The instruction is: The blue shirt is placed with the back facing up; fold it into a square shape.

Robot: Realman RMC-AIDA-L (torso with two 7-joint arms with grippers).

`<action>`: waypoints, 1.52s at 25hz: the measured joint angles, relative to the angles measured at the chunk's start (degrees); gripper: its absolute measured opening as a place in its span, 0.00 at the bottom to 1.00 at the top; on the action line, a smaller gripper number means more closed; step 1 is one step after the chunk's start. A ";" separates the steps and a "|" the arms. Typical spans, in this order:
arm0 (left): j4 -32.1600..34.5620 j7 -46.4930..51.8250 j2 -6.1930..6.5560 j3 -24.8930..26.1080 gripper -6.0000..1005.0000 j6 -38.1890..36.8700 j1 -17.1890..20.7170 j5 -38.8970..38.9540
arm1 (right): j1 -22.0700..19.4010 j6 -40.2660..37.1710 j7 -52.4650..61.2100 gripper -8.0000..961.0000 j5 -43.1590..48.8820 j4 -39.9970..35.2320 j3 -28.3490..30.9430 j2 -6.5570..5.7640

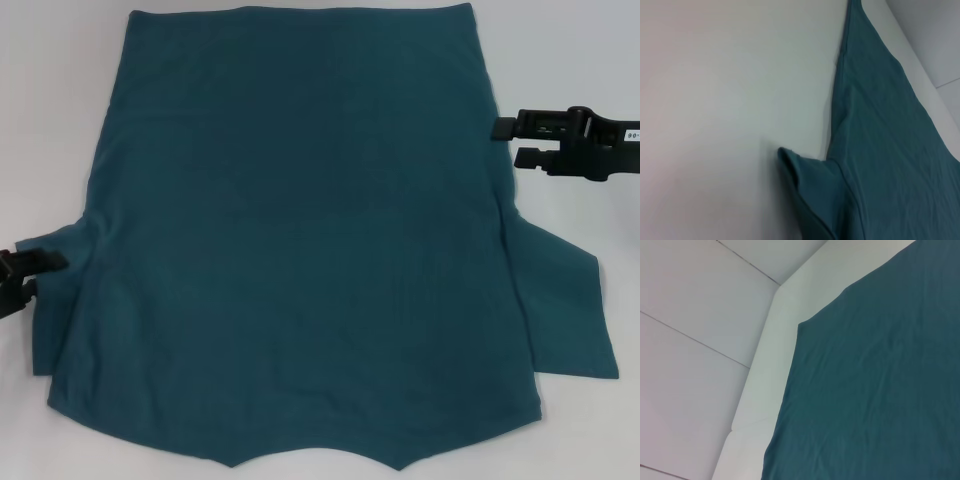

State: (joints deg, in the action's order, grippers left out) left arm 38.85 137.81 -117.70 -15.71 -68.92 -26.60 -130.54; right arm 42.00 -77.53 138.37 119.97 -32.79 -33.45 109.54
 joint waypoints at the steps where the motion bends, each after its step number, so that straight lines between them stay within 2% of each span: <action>1: 0.00 0.00 0.01 -0.03 0.68 0.00 0.01 -0.04 | -0.03 -0.01 0.00 0.81 0.00 0.02 0.00 -0.01; 4: 0.00 0.02 0.02 -0.06 0.55 0.02 0.04 -0.51 | -0.11 -0.03 -0.01 0.81 0.00 0.06 0.00 -0.02; 7: 0.01 0.03 0.02 -0.02 0.32 0.27 -0.06 -1.42 | -0.15 -0.03 0.07 0.81 0.00 0.02 -0.01 -0.03; 12: 0.00 0.05 0.02 -0.09 0.09 0.66 -0.07 -1.55 | -0.28 -0.03 0.15 0.81 0.00 -0.01 -0.04 -0.03; 20: 1.15 -1.08 0.33 -0.68 0.04 0.23 -0.48 -2.99 | -0.29 0.00 0.22 0.81 0.00 0.00 0.03 -0.09; 28: 6.81 -4.18 1.07 -8.66 0.01 -0.06 -2.90 -11.09 | -0.42 0.02 0.30 0.81 0.00 0.00 0.70 -0.20; 38: 11.06 -0.62 1.78 -9.07 0.01 0.56 -4.04 -15.27 | -0.43 0.02 0.37 0.81 0.00 0.00 0.75 -0.36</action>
State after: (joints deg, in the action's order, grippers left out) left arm 49.91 137.19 -115.93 -24.78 -68.37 -30.64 -145.82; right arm 41.57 -77.51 138.73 119.97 -32.78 -32.69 109.18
